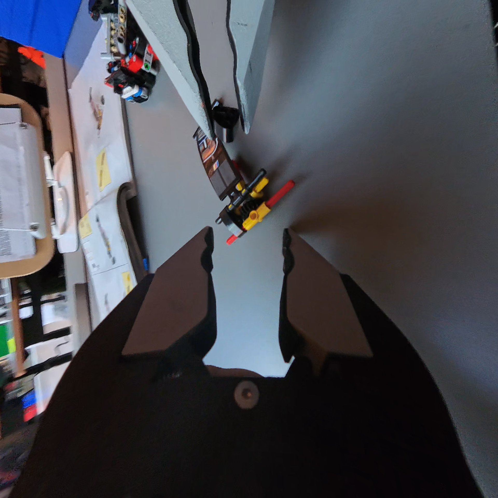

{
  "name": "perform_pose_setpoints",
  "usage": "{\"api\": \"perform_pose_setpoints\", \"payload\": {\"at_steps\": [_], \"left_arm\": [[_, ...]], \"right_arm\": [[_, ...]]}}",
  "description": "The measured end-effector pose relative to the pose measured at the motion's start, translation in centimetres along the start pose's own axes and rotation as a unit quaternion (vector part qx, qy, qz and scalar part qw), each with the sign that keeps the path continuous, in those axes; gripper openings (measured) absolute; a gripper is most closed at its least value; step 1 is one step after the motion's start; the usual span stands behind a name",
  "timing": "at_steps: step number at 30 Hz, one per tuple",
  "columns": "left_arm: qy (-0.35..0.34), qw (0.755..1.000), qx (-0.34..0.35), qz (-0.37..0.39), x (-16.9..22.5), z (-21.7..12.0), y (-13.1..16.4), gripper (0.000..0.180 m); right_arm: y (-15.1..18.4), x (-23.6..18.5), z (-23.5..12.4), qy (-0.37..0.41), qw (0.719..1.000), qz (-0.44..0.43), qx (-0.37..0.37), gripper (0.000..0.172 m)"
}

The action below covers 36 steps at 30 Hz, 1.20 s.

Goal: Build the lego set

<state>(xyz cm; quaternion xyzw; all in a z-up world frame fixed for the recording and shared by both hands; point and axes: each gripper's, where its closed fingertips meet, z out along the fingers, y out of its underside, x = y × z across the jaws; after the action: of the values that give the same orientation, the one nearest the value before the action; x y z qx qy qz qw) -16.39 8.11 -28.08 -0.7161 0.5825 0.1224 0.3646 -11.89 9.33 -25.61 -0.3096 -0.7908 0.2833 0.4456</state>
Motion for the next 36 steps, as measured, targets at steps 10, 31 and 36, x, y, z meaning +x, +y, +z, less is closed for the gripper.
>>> {"api": "perform_pose_setpoints", "payload": {"at_steps": [10,31,36], "left_arm": [[0.114,0.99,0.046,-0.075,-0.3,2.0,0.2,0.016],[0.272,0.896,0.248,-0.25,-2.3,0.7,-2.4,0.009],[0.229,0.861,0.319,-0.323,-5.7,-0.5,-2.1,0.008]], "right_arm": [[0.3,-0.6,-0.2,-0.028,1.0,0.006,0.005,0.014],[-0.1,2.1,-1.4,0.024,0.979,-0.197,-0.056,0.014],[-1.7,4.7,-1.9,-0.003,0.991,-0.129,-0.028,0.015]]}}
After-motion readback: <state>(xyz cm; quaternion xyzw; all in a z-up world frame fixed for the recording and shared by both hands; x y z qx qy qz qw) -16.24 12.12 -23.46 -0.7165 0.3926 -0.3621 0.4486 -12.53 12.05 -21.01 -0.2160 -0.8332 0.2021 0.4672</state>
